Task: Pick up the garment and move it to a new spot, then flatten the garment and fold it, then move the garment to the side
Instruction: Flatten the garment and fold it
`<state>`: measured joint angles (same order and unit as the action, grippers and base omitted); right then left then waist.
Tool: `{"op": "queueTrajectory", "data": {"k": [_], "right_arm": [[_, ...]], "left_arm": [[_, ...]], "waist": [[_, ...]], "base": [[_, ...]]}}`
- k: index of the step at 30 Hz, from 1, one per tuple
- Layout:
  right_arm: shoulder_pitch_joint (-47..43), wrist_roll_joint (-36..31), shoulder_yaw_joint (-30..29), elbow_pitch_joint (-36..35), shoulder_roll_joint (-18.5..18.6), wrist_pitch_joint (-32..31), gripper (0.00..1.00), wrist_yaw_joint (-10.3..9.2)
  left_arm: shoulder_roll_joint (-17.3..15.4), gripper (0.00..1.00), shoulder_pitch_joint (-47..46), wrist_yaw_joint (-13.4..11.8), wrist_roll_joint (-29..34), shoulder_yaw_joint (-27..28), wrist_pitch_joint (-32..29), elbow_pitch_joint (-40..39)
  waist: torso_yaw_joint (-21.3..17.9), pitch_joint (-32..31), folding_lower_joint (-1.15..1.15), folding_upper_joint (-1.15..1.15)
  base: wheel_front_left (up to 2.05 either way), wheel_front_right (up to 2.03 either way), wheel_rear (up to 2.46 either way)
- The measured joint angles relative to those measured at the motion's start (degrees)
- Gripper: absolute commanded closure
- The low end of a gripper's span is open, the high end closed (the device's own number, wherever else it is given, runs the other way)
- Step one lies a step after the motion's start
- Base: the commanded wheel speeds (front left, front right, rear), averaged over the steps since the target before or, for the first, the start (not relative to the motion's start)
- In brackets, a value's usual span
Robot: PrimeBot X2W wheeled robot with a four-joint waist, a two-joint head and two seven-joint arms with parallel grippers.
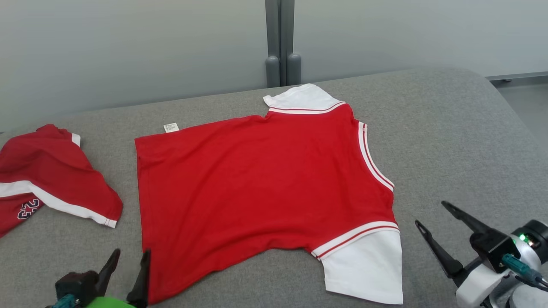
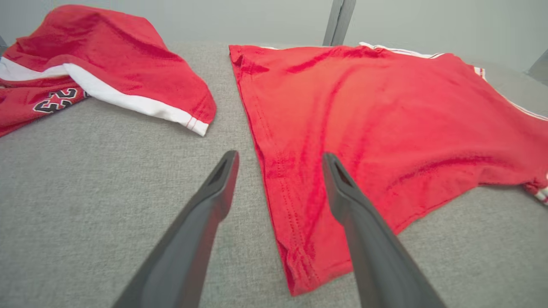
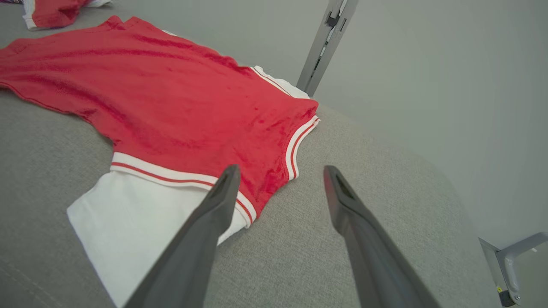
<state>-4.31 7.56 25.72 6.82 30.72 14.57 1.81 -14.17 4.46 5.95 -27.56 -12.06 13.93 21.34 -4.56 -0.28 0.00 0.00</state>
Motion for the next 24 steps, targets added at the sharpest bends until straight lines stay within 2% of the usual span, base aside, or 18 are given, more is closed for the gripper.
{"op": "queueTrajectory", "data": {"k": [5, 8, 9, 11, 16, 19, 24], "right_arm": [[3.3, -0.1, -1.5, -2.6, -1.5, 0.0, 0.0, -1.27], [4.9, -0.2, -2.9, -3.7, -2.6, 0.0, 0.0, -2.97], [5.6, -0.2, -4.3, -4.4, -3.9, 0.0, 0.0, -4.33], [6.1, -0.1, -4.6, -4.6, -4.6, 0.0, 0.0, -4.79], [6.6, 2.1, -6.9, -5.1, -10.0, 0.0, 0.0, -7.32], [6.7, 3.5, -8.6, -5.1, -12.4, 0.0, 0.0, -7.92], [6.4, 4.7, -10.7, -4.8, -15.0, 0.0, 0.0, -8.38]], "left_arm": [[4.5, 0.0, -3.0, -1.0, -0.4, -0.5, 0.3, -3.8], [6.0, 0.0, -3.7, -2.1, -0.4, -0.5, 0.3, -4.9], [6.8, 0.0, -4.0, -3.3, -0.4, 0.0, 0.3, -5.3], [7.2, 0.0, -4.2, -4.0, -0.3, 0.3, 0.3, -5.5], [8.4, 0.0, -4.6, -7.1, 0.8, 1.5, 0.3, -7.0], [9.3, 0.0, -4.7, -8.5, 1.6, 2.3, 0.4, -7.8], [9.7, 0.0, -4.7, -9.3, 4.0, 1.5, 0.5, -8.6]], "waist": [[-0.2, -0.2, 0.0, 0.0], [-0.4, -0.2, 0.0, 0.0], [-0.5, -0.2, 0.0, 0.0], [-0.5, -0.2, 0.0, 0.0], [-0.8, 0.1, 0.0, 0.0], [-0.6, 0.2, 0.0, 0.0], [0.3, 0.2, 0.0, 0.0]], "base": [[0.0, 0.0, 0.0], [0.0, 0.0, 0.0], [0.0, 0.0, 0.0], [0.0, 0.0, 0.0], [0.0, 0.0, 0.0], [0.0, 0.0, 0.0], [0.0, 0.0, 0.0]]}}
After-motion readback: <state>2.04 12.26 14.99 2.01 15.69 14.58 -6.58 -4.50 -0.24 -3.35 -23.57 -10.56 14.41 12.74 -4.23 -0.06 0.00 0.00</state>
